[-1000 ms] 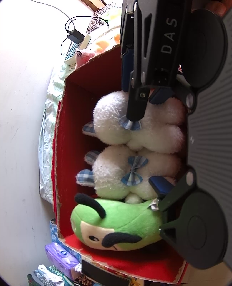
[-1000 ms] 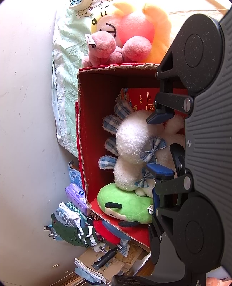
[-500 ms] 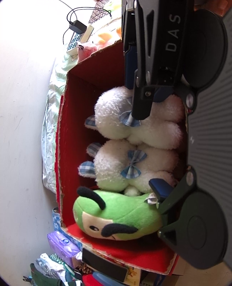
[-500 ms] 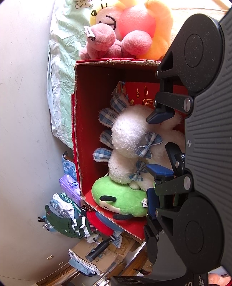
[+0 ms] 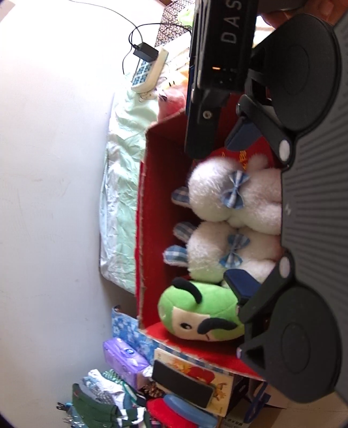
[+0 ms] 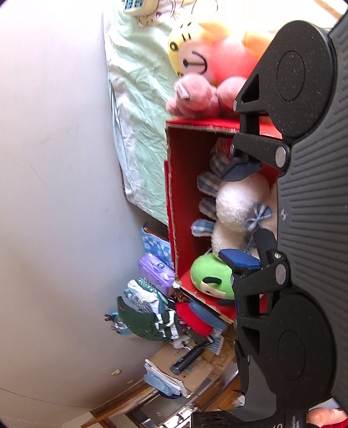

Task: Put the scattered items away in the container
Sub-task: 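Lift both grippers out of the box toward the yellow tiger plush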

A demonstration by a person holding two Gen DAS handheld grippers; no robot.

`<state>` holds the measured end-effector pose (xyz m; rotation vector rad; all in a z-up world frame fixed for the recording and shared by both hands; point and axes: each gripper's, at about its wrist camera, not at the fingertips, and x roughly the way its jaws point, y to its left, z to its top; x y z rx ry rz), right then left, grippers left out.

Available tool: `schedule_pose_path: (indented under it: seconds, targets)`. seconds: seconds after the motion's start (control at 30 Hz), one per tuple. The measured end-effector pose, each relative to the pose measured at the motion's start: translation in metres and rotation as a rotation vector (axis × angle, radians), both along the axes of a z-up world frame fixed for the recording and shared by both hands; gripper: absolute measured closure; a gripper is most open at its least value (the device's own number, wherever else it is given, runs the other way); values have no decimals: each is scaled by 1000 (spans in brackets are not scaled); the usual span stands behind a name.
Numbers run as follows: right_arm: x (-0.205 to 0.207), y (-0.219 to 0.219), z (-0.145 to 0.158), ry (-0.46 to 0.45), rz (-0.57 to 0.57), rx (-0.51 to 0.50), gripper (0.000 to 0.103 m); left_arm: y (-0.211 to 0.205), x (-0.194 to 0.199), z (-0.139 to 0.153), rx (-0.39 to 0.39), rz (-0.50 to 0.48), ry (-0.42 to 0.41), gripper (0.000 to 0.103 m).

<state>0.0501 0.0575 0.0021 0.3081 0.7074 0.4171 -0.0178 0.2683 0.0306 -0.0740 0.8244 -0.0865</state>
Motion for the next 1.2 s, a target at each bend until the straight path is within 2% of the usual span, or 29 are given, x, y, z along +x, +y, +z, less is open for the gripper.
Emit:
schedule_pose_path:
  seconds: [0.07, 0.43, 0.67, 0.93, 1.2]
  targets:
    - [-5, -10, 1, 2, -24, 0, 44, -9, -3, 6, -2, -17, -16, 3]
    - [-32, -78, -1, 36, -135, 42, 44, -66, -13, 15, -15, -101, -28, 3]
    - [-44, -125, -12, 75, -189, 46, 43, -120, -19, 15, -22, -179, -37, 5]
    - [-47, -175, -27, 134, -206, 67, 43, -175, -20, 3, -32, -218, -35, 4]
    - [-40, -216, -50, 210, -234, 104, 43, -210, -16, -30, -99, -224, -11, 4]
